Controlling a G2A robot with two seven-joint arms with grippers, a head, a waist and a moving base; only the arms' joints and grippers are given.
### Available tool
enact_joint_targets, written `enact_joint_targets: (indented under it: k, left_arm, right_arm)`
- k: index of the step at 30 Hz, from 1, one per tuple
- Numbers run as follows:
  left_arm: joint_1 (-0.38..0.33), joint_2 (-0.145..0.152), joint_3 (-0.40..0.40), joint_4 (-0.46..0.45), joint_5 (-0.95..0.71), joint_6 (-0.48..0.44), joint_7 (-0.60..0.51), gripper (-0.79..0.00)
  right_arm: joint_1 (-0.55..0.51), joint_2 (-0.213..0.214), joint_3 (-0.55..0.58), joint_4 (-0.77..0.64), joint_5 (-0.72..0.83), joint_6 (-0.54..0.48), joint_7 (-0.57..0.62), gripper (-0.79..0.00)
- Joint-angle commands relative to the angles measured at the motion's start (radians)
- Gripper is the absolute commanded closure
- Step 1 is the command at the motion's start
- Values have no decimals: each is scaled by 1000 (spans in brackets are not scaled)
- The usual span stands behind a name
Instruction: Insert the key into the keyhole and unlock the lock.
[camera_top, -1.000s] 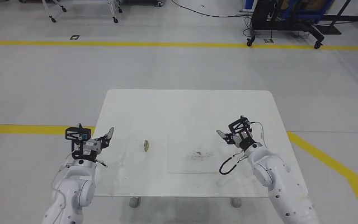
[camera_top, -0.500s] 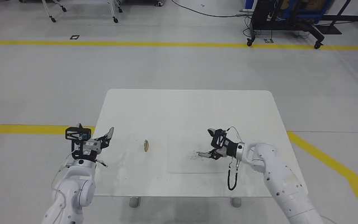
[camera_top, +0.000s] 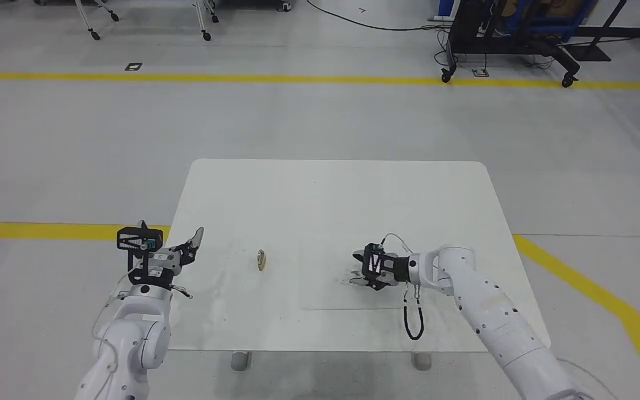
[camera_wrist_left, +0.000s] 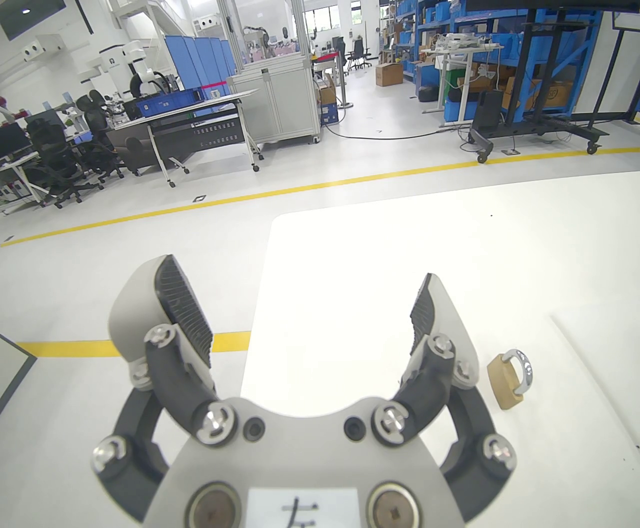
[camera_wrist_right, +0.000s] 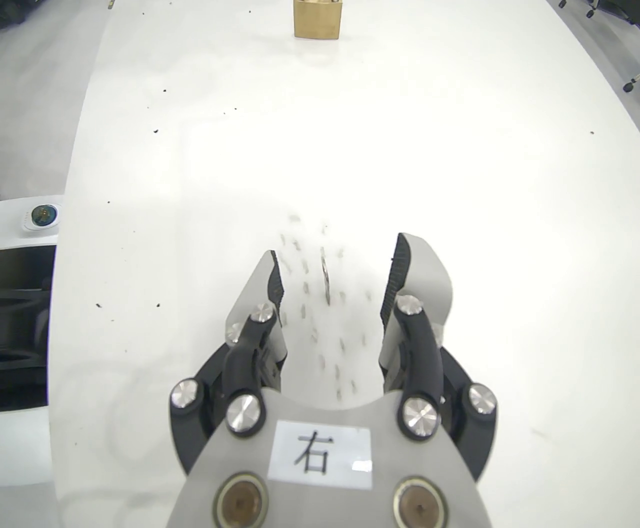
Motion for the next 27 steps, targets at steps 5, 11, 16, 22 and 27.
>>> enact_joint_targets:
  k: [5,11,16,22,27]
  left_arm:
    - [0,0,0,0,0,0,0,-785]
    - [0,0,0,0,0,0,0,-785]
    - [0,0,0,0,0,0,0,-785]
    - [0,0,0,0,0,0,0,-785]
    - [0,0,0,0,0,0,0,-785]
  right_arm:
    - [23,0,-27,16,-24,-4,-3,0]
    - [40,3,-43,25,-47,-11,-11,0]
    - [51,8,-49,26,-63,-13,-25,0]
    - [78,15,-46,30,-80,-25,-38,0]
    - [88,19,-47,30,-81,-28,-52,0]
